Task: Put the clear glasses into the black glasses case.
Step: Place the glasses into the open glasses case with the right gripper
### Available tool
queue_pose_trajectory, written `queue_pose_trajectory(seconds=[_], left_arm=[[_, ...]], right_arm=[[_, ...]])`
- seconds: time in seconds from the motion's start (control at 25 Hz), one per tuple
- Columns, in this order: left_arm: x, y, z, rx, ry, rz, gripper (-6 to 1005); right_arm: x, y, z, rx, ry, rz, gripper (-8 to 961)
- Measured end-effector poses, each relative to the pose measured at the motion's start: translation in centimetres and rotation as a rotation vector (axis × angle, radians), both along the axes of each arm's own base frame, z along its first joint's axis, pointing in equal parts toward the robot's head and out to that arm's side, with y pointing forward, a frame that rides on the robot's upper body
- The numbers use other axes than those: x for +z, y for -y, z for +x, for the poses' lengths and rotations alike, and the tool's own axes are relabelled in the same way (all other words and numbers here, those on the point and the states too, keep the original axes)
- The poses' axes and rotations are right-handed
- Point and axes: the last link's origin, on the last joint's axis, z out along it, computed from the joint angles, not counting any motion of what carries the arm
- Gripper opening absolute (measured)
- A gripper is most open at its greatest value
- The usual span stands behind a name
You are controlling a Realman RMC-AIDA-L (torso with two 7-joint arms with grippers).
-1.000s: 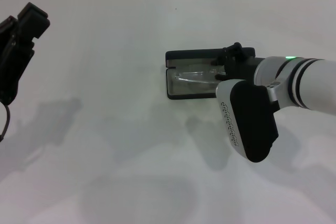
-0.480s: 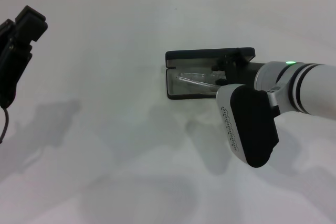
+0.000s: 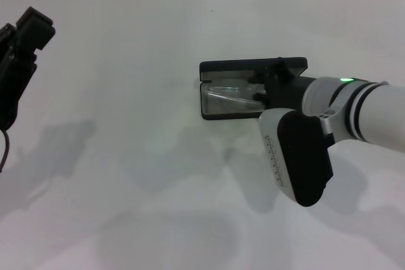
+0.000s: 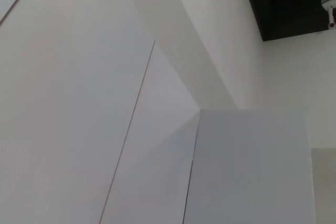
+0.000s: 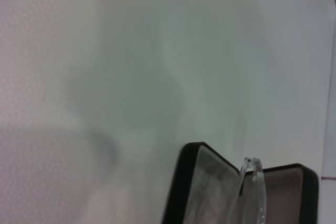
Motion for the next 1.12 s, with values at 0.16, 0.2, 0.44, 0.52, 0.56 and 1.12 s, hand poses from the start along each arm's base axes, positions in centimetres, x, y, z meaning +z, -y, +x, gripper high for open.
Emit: queue_pose_trajectory(seconds=[0.16, 0.2, 0.44, 0.52, 0.56, 1.12], left_arm=[[0.0, -0.1, 0.1, -0.003, 0.001, 0.001, 98], [0.0, -0.1, 0.1, -0.003, 0.001, 0.001, 98], [0.0, -0.2, 0.1, -0.006, 0.001, 0.001, 99], [0.0, -0.2, 0.1, -0.005, 0.001, 0.001, 99], [0.0, -0.2, 0.1, -0.005, 0.001, 0.001, 99], [0.1, -0.1, 0.0, 0.002, 0.003, 0.009, 99]], right_arm=[[0.3, -0.3, 0.9, -0.036, 0.027, 0.006, 253], [0.4, -0.3, 1.0, -0.039, 0.032, 0.007, 253], [0.4, -0.3, 1.5, -0.040, 0.037, 0.013, 252], [0.3, -0.2, 1.3, -0.026, 0.024, 0.016, 252], [0.3, -0.2, 1.3, -0.023, 0.023, 0.016, 251], [-0.3, 0.1, 1.3, 0.016, 0.035, 0.003, 249]])
